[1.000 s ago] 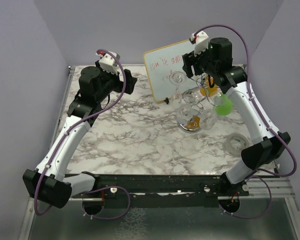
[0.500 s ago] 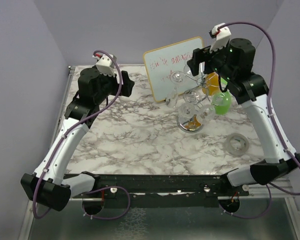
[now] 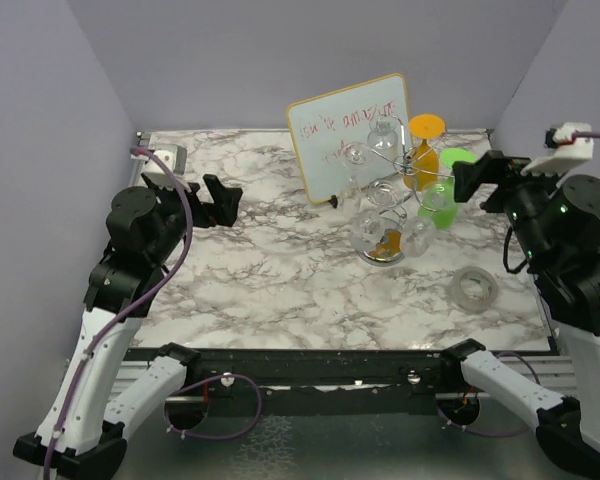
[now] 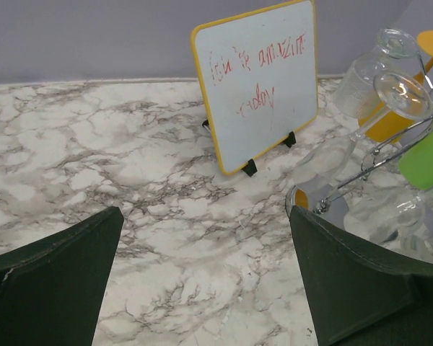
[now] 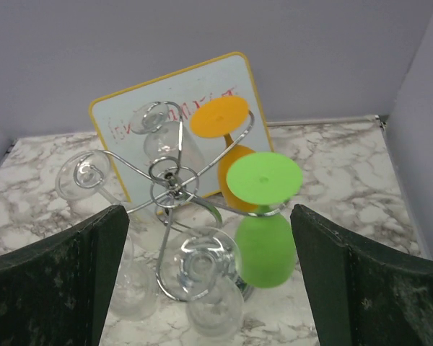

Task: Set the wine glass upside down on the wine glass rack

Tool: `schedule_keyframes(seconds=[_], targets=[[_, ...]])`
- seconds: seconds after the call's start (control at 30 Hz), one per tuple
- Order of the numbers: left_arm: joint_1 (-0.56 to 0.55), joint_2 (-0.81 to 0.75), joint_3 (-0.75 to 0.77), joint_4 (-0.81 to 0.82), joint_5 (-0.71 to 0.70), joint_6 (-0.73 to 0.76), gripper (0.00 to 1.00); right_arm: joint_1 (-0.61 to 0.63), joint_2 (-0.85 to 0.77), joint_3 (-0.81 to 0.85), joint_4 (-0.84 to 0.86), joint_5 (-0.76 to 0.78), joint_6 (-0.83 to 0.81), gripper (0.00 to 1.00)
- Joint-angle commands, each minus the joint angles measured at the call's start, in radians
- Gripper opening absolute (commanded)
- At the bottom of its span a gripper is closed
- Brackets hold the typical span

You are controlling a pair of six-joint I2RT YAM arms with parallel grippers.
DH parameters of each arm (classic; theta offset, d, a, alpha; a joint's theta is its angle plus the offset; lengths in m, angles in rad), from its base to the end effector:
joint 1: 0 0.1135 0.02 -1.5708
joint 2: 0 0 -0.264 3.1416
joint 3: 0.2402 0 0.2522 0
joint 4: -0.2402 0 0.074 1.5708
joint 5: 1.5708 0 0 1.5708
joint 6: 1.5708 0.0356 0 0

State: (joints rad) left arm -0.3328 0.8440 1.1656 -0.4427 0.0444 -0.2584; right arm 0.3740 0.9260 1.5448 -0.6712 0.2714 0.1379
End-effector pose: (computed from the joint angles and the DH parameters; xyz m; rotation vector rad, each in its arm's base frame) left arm 0.1571 -0.0560 0.4319 0.0975 1.7120 -0.4788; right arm 0.1284 0.0401 0.5098 0.0175 1.6240 0.1742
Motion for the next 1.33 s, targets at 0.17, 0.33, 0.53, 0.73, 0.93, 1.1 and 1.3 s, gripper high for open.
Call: schedule_keyframes(seconds=[0.17, 0.33, 0.53, 0.73, 0.93, 1.1, 1.3], targets=[[0.005, -0.164, 0.022, -0.193, -0.072, 0.011, 0.99, 0.005, -0.233, -0.033, -0.29, 0.244, 0.112, 1.0], [0.005, -0.203, 0.078, -0.259, -0.072, 0.011, 0.99, 0.005, -0.301, 0.004, -0.326, 0.268, 0.12, 1.0], [0.005, -0.244, 0.122, -0.277, -0.052, -0.001, 0.99, 0.005, -0.325, 0.045, -0.333, 0.251, 0.115, 1.0], [0.005, -0.272, 0.155, -0.301, -0.027, 0.007, 0.99, 0.005, -0.344, 0.029, -0.349, 0.29, 0.121, 1.0], [0.006, -0.27, 0.175, -0.323, -0.018, 0.011, 0.99, 0.005, -0.351, -0.002, -0.373, 0.278, 0.096, 1.0], [0.005, -0.263, 0.178, -0.331, -0.018, 0.011, 0.99, 0.005, -0.357, -0.029, -0.371, 0.266, 0.084, 1.0], [0.005, -0.263, 0.174, -0.331, -0.021, 0.011, 0.99, 0.006, -0.353, -0.031, -0.368, 0.264, 0.069, 1.0]])
